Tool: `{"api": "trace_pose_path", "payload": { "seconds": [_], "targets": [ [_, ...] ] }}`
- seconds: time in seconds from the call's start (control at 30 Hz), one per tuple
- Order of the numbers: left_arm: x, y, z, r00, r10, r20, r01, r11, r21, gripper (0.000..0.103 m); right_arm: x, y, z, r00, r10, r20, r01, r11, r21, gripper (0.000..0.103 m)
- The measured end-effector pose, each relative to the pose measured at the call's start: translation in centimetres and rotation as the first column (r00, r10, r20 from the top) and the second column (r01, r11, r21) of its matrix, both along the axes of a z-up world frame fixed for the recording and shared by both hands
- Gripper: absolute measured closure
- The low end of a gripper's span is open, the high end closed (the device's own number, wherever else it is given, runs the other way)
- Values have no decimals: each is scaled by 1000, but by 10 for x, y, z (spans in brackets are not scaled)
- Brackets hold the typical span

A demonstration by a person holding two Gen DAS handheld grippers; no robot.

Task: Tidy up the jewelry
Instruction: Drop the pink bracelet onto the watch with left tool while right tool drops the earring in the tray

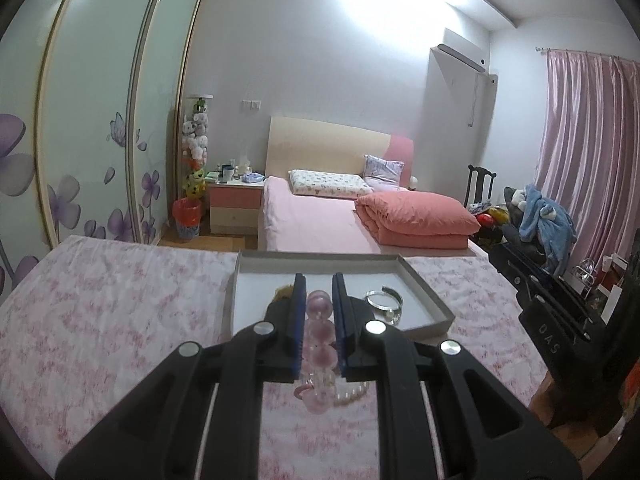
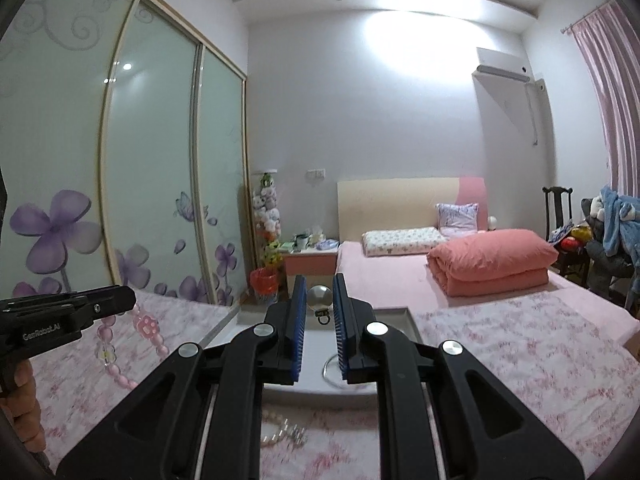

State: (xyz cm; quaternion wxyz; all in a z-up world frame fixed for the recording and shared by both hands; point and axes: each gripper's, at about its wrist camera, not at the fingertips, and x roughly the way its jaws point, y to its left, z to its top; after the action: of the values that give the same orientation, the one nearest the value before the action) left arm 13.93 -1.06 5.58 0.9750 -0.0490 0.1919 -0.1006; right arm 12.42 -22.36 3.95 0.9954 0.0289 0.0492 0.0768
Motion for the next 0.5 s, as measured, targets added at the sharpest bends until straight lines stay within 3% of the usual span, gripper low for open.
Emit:
{"api": "trace_pose_path", "payload": {
  "seconds": [0.3, 0.5],
  "targets": [
    [63, -7, 9, 999, 36, 21, -36, 999, 9, 89, 57, 1, 6, 999, -24, 27, 23, 999, 23, 89],
    [109, -11, -5, 999, 45, -4, -45, 999, 24, 89, 102, 8, -9, 999, -31, -19, 31, 999, 23, 89]
  ]
}}
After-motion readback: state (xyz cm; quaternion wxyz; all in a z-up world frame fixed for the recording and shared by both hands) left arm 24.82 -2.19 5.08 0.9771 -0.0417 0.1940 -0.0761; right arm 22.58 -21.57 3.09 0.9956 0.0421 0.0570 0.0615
